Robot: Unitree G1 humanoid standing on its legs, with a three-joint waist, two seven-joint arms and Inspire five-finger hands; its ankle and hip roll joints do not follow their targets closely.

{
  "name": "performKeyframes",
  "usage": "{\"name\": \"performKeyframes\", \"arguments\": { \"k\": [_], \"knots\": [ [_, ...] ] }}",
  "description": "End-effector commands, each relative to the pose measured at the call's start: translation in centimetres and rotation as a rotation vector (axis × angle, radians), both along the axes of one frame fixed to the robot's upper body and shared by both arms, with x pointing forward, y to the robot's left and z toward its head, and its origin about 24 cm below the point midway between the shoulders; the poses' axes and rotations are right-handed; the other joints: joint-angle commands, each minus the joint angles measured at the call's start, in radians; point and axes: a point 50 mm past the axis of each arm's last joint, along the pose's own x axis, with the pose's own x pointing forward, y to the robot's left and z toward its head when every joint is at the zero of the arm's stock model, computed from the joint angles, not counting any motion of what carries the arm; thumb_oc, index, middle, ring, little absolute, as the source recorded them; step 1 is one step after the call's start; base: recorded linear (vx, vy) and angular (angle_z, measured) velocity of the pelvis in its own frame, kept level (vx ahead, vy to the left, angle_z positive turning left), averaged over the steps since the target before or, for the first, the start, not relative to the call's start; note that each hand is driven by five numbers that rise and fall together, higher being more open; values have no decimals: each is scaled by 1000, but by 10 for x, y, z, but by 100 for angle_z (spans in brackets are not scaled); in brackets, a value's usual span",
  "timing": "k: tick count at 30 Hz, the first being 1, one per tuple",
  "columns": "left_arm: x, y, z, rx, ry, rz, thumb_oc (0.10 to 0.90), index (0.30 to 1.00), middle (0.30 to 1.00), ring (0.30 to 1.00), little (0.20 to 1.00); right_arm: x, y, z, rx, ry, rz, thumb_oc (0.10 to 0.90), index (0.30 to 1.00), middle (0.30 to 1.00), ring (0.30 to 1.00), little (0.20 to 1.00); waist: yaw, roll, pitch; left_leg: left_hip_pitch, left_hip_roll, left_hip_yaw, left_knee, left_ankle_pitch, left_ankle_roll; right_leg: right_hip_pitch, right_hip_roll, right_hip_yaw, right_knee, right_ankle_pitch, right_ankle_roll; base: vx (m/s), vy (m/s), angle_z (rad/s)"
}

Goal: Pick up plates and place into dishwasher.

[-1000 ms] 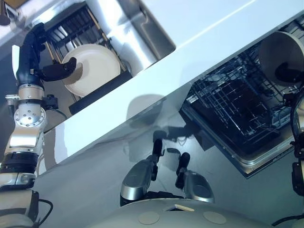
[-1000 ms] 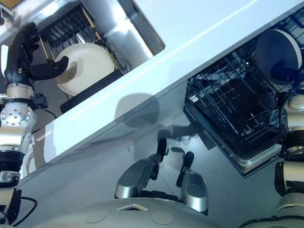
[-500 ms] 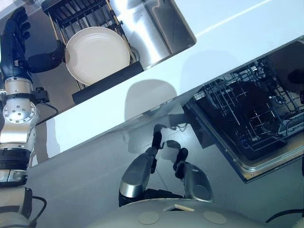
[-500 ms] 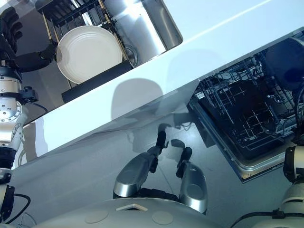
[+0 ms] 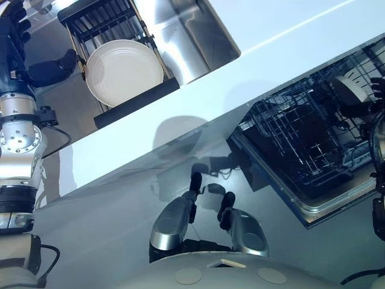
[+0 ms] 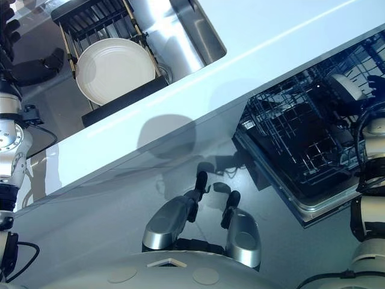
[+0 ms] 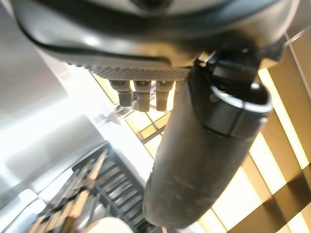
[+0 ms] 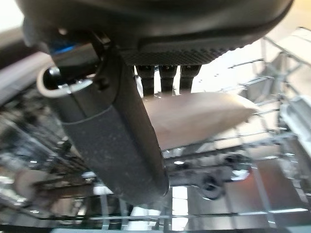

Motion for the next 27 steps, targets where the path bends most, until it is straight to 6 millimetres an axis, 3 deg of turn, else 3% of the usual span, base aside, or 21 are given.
{"name": "performKeyframes", "arguments": {
  "k": [1, 10, 16, 27],
  "knots": [
    [-16, 12, 39, 14, -208, 33, 800, 900, 900, 900, 900, -1, 5, 31, -154, -131, 52, 800, 900, 900, 900, 900, -14, -6, -157, 26, 26, 26, -2, -116, -65, -30, 38, 22, 78, -84, -14, -3, 57, -13],
    [-16, 12, 27, 7, -160, 20, 800, 900, 900, 900, 900, -2, 14, 23, -129, -134, 111, 800, 900, 900, 900, 900, -20, -29, -218, 74, 25, 41, -28, -124, -62, 34, 41, 30, -4, -54, 7, 12, 51, -9],
    [-18, 11, 18, 3, -131, 13, 800, 900, 900, 900, 900, -2, 23, 21, -3, -189, 200, 800, 900, 900, 900, 900, -26, -45, -263, 107, 27, 66, -50, -132, -60, 72, 44, 37, -83, -18, 25, 6, 50, -15],
    [-17, 25, 10, 60, -15, 50, 800, 900, 900, 900, 900, -7, 78, 32, 643, -655, 631, 800, 900, 900, 900, 900, -68, -49, -324, 170, 32, 132, -82, -161, -45, 112, 42, 43, -131, -7, 48, -10, 30, -13]
  ]
}}
